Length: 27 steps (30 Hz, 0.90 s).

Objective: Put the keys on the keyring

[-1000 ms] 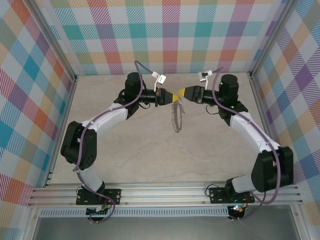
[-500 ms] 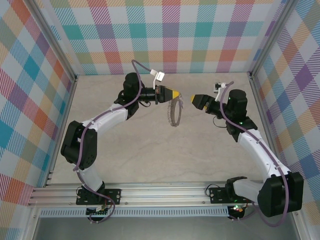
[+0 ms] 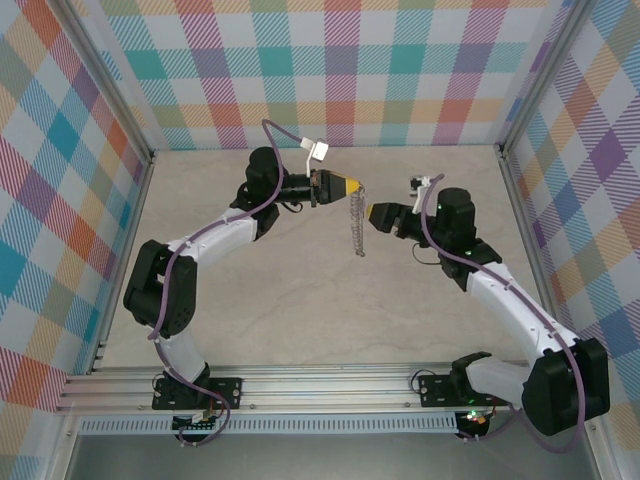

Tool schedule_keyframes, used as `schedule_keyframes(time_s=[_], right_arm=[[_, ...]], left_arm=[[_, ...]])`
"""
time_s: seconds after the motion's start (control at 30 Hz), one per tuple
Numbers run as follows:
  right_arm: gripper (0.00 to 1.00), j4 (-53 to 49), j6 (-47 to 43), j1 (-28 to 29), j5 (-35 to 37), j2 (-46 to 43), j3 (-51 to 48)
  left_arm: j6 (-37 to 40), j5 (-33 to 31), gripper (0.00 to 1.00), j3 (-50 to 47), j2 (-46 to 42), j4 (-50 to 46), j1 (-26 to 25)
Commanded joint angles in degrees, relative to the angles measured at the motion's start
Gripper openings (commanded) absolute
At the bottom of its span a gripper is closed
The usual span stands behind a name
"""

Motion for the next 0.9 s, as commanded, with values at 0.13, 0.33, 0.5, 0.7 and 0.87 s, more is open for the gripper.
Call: schedule_keyframes(time_s=[0.13, 0.33, 0.5, 0.7, 0.87], right_arm=[[0.68, 0.2, -2.9, 2.4, 3.0, 0.5, 1.7], [0.64, 0.8, -3.4, 3.6, 3.8, 2.6, 3.3], [0.58, 1.8, -3.3, 4.0, 4.1, 4.1, 4.8], [0.44, 2.3, -3.8, 4.6, 3.6, 5.0, 6.2], [0.16, 2.0, -4.8, 5.7, 2.7, 4.6, 6.0]], left_arm=[[-0.9, 0.5, 0.0, -0.4, 0.0, 4.5, -0.8], [-1.2, 0.5, 0.0, -0.4, 0.1, 5.0, -0.9], [-1.7, 0.6, 0.0, -0.4, 0.4, 5.5, -1.2], [-2.9, 0.3, 0.0, -0.2, 0.7, 6.7, -1.5], [-3.5, -0.5, 0.0, -0.4, 0.8, 7.3, -1.6]])
